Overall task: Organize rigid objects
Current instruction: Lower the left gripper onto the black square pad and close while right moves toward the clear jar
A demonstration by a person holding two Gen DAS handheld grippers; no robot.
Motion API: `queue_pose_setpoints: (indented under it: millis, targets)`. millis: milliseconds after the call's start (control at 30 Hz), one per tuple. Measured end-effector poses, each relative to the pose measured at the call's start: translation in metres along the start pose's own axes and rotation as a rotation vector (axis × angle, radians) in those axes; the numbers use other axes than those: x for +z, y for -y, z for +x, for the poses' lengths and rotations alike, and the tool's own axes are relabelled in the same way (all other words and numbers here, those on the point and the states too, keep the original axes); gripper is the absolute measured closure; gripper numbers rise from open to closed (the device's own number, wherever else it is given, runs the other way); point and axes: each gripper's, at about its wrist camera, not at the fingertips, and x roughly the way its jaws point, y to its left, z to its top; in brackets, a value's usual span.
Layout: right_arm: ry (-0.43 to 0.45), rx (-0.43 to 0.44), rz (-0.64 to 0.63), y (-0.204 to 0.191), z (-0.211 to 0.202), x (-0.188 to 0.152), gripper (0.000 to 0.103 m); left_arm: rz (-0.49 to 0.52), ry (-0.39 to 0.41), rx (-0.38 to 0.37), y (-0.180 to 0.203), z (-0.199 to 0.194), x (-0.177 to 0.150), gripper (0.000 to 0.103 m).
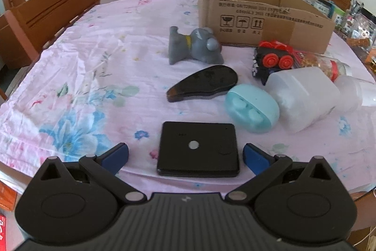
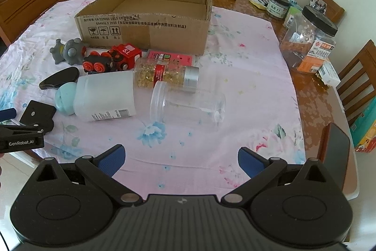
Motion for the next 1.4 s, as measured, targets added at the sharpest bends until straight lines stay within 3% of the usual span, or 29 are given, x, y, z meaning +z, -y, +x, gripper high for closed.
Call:
queue_pose_setpoints:
  millis: [367,667,933,1400]
  targets:
    - [0.000,0.008,0.012,0.005,0.001,0.002,0.000,0.016,0.019,-0.012,0.007,0.000,-0.002,0.000]
    - [0.005,0.018,0.057,0.012,0.001,0.004,0.000,0.016,-0.019,-0.008,0.008,0.002,0.004,0.000]
    - [0.012,0.011,0.093,0.006,0.002,0.011,0.000,0.067,-0.003,-0.054,0.007,-0.001,0.000,0.002]
    - [0.039,-0.039,0.143,0.009,0.005,0.037,0.000,0.052,0.009,-0.043,0.009,-0.007,0.004,0.032]
